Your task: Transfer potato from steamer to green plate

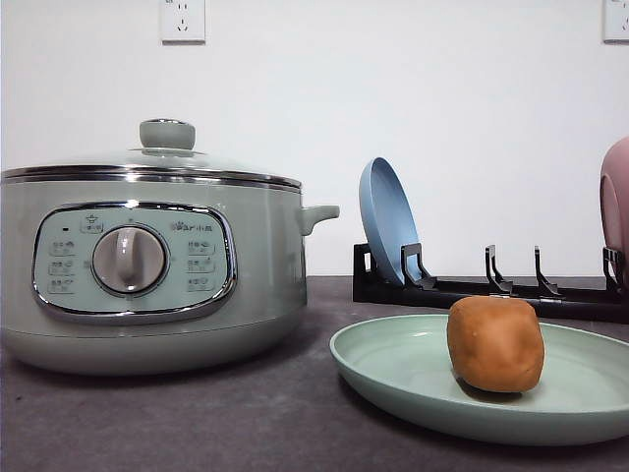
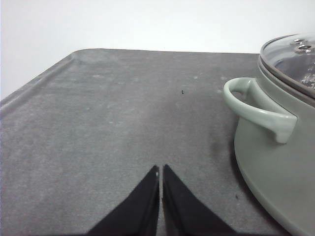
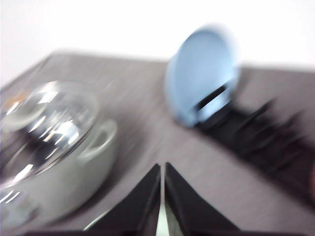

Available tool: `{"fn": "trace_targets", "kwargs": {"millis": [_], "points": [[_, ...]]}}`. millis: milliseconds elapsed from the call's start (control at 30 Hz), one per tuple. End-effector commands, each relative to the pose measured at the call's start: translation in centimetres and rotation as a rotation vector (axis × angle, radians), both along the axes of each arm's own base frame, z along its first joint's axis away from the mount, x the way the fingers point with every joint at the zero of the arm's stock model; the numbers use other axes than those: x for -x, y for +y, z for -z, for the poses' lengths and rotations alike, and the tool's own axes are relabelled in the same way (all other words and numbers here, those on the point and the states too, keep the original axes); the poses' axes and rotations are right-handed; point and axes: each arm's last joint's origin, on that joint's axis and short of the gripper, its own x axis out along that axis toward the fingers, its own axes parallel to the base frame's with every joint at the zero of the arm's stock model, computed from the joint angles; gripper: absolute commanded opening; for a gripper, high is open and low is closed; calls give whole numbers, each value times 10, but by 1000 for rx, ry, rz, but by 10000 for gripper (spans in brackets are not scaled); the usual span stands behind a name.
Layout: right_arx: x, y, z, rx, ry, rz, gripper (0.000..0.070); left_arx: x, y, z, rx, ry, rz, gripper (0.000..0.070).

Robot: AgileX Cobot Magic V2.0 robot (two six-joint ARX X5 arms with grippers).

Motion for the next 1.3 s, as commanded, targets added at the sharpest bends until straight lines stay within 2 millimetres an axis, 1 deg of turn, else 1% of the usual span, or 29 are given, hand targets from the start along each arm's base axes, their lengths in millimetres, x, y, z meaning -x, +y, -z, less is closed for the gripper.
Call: {"fn": "trace_targets", "kwargs": {"millis": [0,100,200,267,467,533,633,1067,1267], "points": [[5,-9,2,45,-72,63,1,-1,0,7,11,23,-4,1],[16,-20,12,57,-159,156,1,-1,0,7,11,23,-4,2],[23,-26,28,60,-233,220,1,-1,0,7,11,23,-4,2],[26,-28,43,74,-277,245,1,-1,0,7,11,23,-4,2],[30,-29,91,74,-340,262,1,-1,0,7,11,23,-4,2],[30,-28,105,70,-337,248,1,-1,0,7,10,22,-4,1],[29,-26,120,64,-322,226,1,-1,0,7,11,23,-4,2],[24,-23,164,37,-241,202,1,-1,0,7,10,22,-4,2],[24,-23,178,40,-124,200,1,-1,0,7,11,23,-4,1]]}}
